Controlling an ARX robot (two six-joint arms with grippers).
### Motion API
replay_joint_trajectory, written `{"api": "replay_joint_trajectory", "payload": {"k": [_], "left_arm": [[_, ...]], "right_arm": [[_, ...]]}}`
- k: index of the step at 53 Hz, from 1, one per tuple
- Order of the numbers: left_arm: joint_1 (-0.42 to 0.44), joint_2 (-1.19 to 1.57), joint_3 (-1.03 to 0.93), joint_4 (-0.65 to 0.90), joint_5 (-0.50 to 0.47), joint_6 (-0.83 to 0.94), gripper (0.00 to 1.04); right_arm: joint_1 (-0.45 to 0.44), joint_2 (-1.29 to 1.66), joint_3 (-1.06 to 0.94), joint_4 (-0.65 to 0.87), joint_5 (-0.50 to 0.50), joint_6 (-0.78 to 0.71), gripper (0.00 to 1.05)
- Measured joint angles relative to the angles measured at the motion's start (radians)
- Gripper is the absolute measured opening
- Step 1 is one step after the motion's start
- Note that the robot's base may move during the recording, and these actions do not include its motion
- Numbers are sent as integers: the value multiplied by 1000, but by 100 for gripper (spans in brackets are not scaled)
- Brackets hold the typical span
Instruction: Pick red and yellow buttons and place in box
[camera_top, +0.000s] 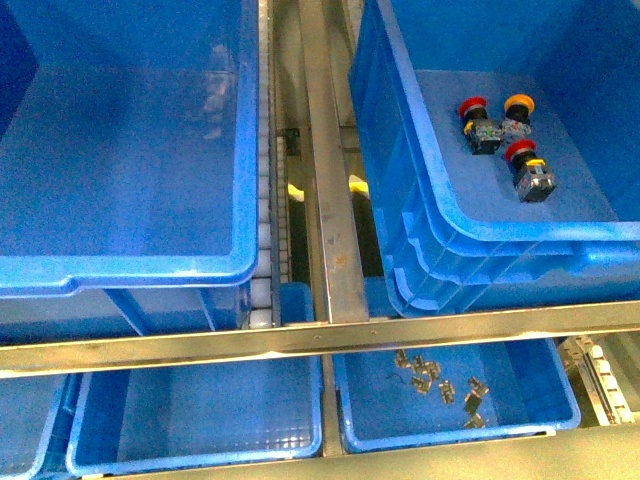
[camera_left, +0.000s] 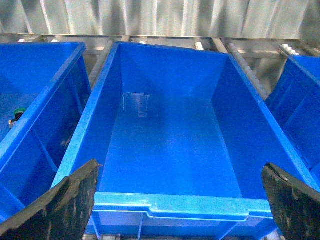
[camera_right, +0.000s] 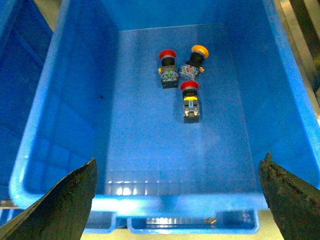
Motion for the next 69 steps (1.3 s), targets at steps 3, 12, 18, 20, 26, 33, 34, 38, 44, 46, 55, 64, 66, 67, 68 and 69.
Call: {"api": "replay_joint_trajectory", "payload": {"k": [3, 12, 18, 20, 26, 33, 34, 38, 44, 46, 55, 64, 66, 67, 68, 69], "left_arm": [[0, 0, 0, 0, 0, 0, 97], [0, 0, 0, 0, 0, 0, 97], [0, 0, 0, 0, 0, 0, 97], [0, 0, 0, 0, 0, 0, 97], [0, 0, 0, 0, 0, 0, 97], [0, 0, 0, 0, 0, 0, 97], [0, 0, 0, 0, 0, 0, 97], [0, 0, 0, 0, 0, 0, 97], [0, 0, 0, 0, 0, 0, 97], [0, 0, 0, 0, 0, 0, 97], [0, 0, 0, 0, 0, 0, 97], [0, 0, 0, 0, 0, 0, 97], [0, 0, 0, 0, 0, 0, 97], [0, 0, 0, 0, 0, 0, 97], [0, 0, 0, 0, 0, 0, 97], [0, 0, 0, 0, 0, 0, 97]], "right_arm": [[-10, -80, -27, -35, 4, 33, 98], [-11, -124, -69, 58, 50, 60, 93], [20, -140, -214, 410, 133, 15, 74], [27, -157, -235, 452, 142, 9, 68], [54, -230, -274, 472, 168, -4, 49], [77, -286, -317, 443, 189, -9, 28], [80, -297, -324, 437, 192, -11, 24], [139, -345, -344, 411, 272, -11, 10], [171, -404, -364, 376, 277, -15, 3], [172, -424, -370, 361, 279, -15, 3], [173, -511, -393, 300, 284, -15, 3], [174, -561, -416, 295, 285, -15, 3], [174, -582, -416, 275, 285, -15, 3], [174, -593, -416, 266, 284, -15, 3], [174, -603, -416, 256, 285, -15, 3], [174, -618, -416, 242, 285, -15, 3]]}}
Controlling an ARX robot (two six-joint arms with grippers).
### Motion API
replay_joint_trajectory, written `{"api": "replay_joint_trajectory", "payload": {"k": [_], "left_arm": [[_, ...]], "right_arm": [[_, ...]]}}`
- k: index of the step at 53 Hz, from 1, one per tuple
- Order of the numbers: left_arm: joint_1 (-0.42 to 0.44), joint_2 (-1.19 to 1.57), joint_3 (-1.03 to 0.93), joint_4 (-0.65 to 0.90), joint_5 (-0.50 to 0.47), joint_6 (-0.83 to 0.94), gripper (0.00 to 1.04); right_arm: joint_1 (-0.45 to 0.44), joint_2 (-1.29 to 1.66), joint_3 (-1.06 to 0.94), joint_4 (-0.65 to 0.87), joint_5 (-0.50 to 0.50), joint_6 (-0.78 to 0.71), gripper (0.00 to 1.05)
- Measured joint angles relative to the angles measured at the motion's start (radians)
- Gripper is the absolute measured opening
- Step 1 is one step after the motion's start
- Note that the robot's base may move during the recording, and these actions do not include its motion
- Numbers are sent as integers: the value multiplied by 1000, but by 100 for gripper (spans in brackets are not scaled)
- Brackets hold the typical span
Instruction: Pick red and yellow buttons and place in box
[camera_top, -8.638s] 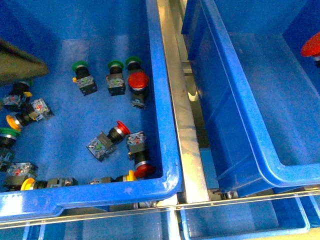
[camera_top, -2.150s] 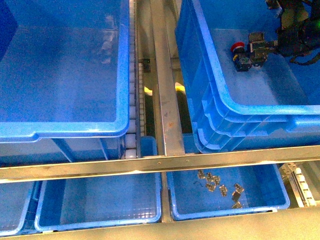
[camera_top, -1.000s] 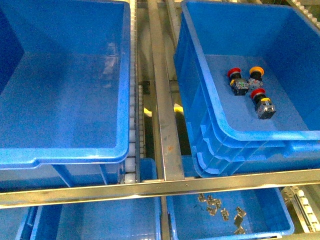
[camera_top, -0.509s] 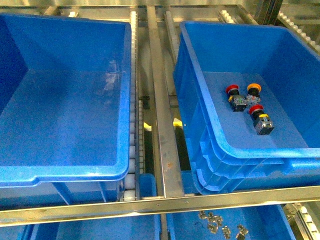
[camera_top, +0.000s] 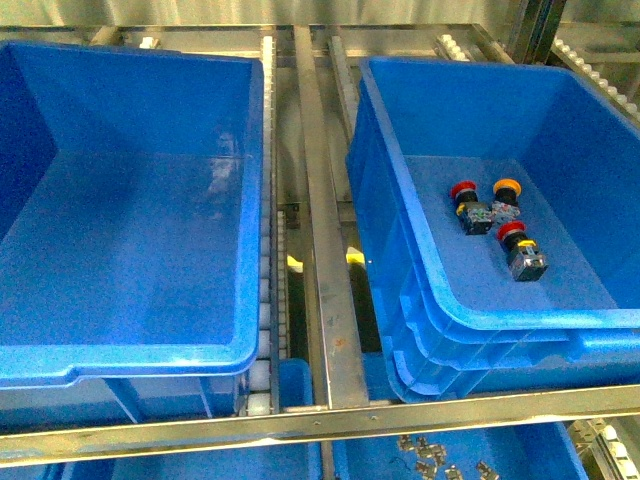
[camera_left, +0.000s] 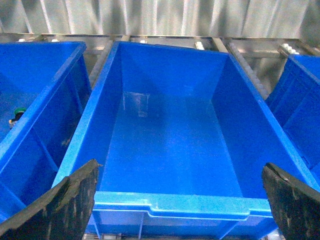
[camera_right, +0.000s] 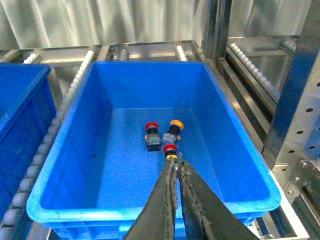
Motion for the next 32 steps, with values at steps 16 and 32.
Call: {"api": "replay_joint_trajectory", "payload": {"k": [16, 32], "left_arm": [[0, 0, 0, 0, 0, 0, 97], [0, 0, 0, 0, 0, 0, 97]], "right_arm": [[0, -153, 0, -150, 0, 0, 3], [0, -237, 0, -235, 0, 0, 3]]}}
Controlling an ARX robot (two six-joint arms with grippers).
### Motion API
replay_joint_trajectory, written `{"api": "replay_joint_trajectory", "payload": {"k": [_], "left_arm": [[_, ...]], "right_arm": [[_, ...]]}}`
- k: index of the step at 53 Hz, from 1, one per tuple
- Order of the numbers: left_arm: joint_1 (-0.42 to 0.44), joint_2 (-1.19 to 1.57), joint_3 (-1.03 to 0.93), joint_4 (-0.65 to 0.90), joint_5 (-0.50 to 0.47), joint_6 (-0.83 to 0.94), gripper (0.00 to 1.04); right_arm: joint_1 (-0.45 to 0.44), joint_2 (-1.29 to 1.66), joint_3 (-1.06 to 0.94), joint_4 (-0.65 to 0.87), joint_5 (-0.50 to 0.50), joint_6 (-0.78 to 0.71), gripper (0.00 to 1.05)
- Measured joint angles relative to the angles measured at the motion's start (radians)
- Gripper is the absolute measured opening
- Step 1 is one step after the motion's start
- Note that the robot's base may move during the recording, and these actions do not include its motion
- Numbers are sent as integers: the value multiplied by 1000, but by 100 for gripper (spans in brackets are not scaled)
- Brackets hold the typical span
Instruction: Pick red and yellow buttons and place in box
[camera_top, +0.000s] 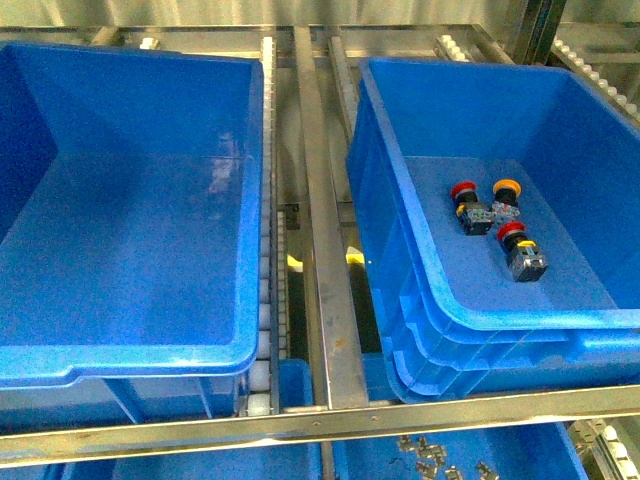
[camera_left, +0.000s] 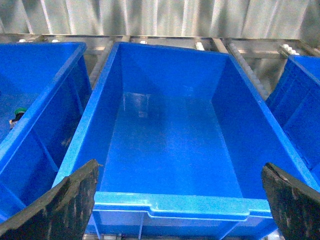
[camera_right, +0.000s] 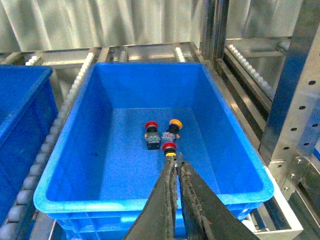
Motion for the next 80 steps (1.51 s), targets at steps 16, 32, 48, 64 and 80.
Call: {"api": "replay_joint_trajectory", "payload": {"k": [16, 32, 48, 64, 80], "left_arm": [[0, 0, 0, 0, 0, 0, 97], [0, 0, 0, 0, 0, 0, 97], [0, 0, 0, 0, 0, 0, 97], [0, 0, 0, 0, 0, 0, 97], [0, 0, 0, 0, 0, 0, 97]], "right_arm": [[0, -174, 0, -177, 0, 0, 3], [0, -174, 0, -177, 0, 0, 19], [0, -174, 0, -177, 0, 0, 81], [0, -174, 0, -178, 0, 0, 98], [0, -174, 0, -177, 0, 0, 98]]}}
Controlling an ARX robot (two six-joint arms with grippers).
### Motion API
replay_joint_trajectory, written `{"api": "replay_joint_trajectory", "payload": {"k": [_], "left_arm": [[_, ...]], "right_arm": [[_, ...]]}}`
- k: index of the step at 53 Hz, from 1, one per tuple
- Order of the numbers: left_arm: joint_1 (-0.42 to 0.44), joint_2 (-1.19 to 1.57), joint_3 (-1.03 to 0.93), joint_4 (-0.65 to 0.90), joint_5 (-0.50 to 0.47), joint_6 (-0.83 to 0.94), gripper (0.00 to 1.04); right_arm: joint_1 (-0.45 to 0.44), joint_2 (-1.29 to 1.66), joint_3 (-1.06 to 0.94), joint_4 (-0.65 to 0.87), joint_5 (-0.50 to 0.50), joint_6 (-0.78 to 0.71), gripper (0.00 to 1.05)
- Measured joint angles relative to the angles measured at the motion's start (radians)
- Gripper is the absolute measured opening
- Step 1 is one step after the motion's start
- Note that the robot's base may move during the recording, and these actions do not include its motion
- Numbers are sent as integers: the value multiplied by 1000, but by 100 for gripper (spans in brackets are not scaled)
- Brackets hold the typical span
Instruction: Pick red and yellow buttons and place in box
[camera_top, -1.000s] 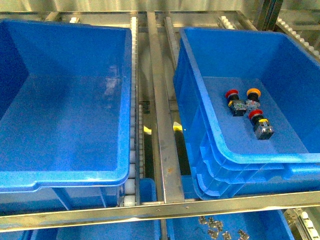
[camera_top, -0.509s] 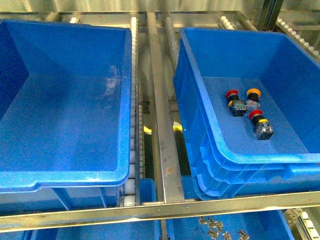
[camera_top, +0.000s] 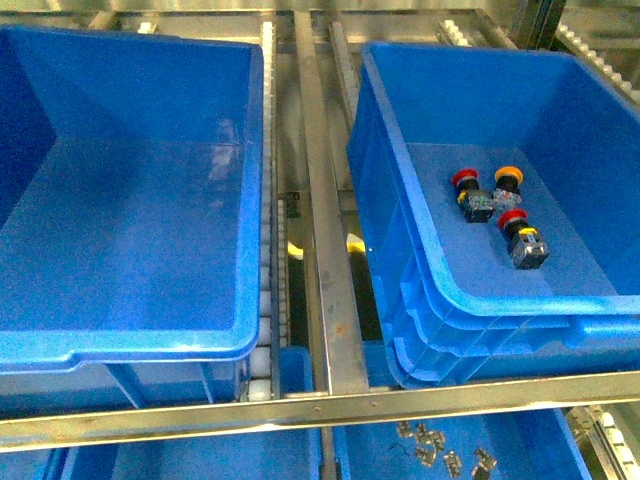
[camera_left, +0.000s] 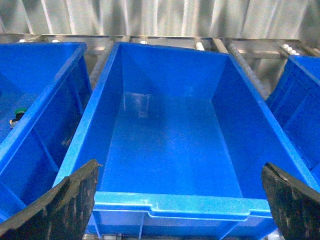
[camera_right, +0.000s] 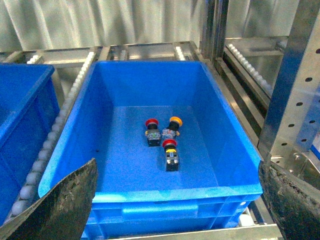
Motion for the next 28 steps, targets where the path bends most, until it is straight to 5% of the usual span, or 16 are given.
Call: {"api": "replay_joint_trajectory", "payload": {"k": [28], "left_arm": [[0, 0, 0, 0, 0, 0, 97]], "right_arm": [[0, 0, 0, 0, 0, 0, 98]]}}
